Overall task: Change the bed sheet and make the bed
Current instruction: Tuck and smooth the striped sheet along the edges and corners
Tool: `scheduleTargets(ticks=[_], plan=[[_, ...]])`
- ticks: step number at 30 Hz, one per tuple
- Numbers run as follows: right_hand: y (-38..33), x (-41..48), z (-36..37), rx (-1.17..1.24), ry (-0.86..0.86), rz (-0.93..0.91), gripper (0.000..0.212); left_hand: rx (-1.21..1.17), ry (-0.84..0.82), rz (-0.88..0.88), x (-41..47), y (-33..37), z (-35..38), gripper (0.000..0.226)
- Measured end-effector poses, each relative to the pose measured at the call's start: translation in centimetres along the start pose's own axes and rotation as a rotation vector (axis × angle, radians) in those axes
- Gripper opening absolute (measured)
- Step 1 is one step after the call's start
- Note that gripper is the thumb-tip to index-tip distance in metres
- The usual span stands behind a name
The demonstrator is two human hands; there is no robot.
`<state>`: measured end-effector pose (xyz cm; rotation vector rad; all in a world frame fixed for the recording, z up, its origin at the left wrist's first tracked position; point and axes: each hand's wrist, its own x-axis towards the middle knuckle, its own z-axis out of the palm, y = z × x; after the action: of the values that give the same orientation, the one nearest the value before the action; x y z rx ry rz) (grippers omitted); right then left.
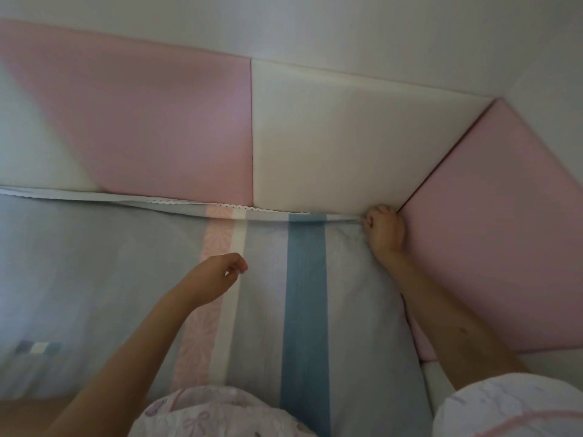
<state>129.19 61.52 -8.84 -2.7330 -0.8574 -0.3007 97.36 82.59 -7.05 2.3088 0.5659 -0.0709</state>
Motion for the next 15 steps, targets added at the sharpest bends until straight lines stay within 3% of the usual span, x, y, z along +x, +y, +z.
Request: scheduleTargets(ticks=[3,4,6,7,9,11,15], plan=[[0.3,-0.2,0.0,0.199,-0.001,0.23,0.019,-0.004,0.008,-0.012,0.1,0.0,0.2,0.026],[0.4,-0.4,0.2,0.253,-0.025,0.208,0.02,-0.009,0.005,-0.014,0.1,0.1,0.4,0.027],[-0.2,-1.7,0.7,0.259,-0.099,-0.021,0.013,-0.015,-0.013,-0.013,0.2,0.2,0.9,0.026],[-0.8,-2.4,1.2,0.21,-0.184,-0.179,0.021,-0.016,-0.022,-0.011,0.2,0.3,1.3,0.026],[-2.0,-3.5,2.9,0.067,-0.405,-0.411,0.059,-0.009,-0.046,-0.014,0.4,0.3,2.1,0.025],[-3.0,-3.7,3.8,-0.031,-0.474,-0.373,0.071,0.002,-0.066,-0.021,0.6,0.3,2.7,0.025],[-4.9,-2.6,4.3,-0.141,-0.499,-0.314,0.067,0.0,-0.09,-0.042,1.1,0.4,3.4,0.025]])
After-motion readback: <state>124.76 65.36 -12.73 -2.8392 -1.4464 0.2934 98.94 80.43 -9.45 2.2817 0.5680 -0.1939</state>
